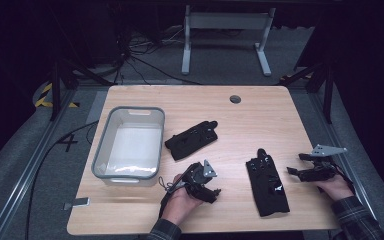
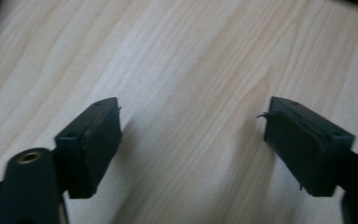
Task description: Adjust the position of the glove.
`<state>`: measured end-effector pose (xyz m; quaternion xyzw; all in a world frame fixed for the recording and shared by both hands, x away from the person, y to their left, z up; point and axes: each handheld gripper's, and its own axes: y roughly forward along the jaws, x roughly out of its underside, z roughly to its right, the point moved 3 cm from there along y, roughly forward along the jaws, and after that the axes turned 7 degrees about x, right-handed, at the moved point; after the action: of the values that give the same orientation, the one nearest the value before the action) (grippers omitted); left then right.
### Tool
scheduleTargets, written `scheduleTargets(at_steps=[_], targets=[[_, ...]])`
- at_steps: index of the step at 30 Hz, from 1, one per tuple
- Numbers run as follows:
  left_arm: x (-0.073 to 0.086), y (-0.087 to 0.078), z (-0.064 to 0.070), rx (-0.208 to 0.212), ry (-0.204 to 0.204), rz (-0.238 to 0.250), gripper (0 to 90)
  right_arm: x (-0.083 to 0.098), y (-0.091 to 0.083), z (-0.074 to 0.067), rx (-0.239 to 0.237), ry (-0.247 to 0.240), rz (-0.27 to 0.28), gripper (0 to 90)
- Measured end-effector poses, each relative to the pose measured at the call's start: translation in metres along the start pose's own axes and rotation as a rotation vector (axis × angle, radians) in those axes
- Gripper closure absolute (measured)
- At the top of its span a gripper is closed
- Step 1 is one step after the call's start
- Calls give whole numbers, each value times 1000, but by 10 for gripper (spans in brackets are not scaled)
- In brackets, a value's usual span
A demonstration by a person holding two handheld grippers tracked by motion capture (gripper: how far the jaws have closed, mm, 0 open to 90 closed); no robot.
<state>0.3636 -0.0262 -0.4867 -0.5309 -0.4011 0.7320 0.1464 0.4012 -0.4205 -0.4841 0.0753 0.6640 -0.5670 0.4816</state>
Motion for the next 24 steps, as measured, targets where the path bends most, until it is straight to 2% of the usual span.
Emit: scheduleTargets(at_steps=[1, 12, 16, 24], targets=[[-2, -1, -2, -1, 4, -9, 334, 0, 0, 0, 0, 0, 0, 186], [-21, -13, -24, -48, -68, 1, 890, 0, 0, 0, -2, -3, 1, 181], [-25, -14, -32, -70, -97, 6, 898, 0, 0, 0, -3, -3, 0, 181], [-35, -15, -45, -124, -112, 24, 898, 0, 0, 0, -3, -4, 0, 181]])
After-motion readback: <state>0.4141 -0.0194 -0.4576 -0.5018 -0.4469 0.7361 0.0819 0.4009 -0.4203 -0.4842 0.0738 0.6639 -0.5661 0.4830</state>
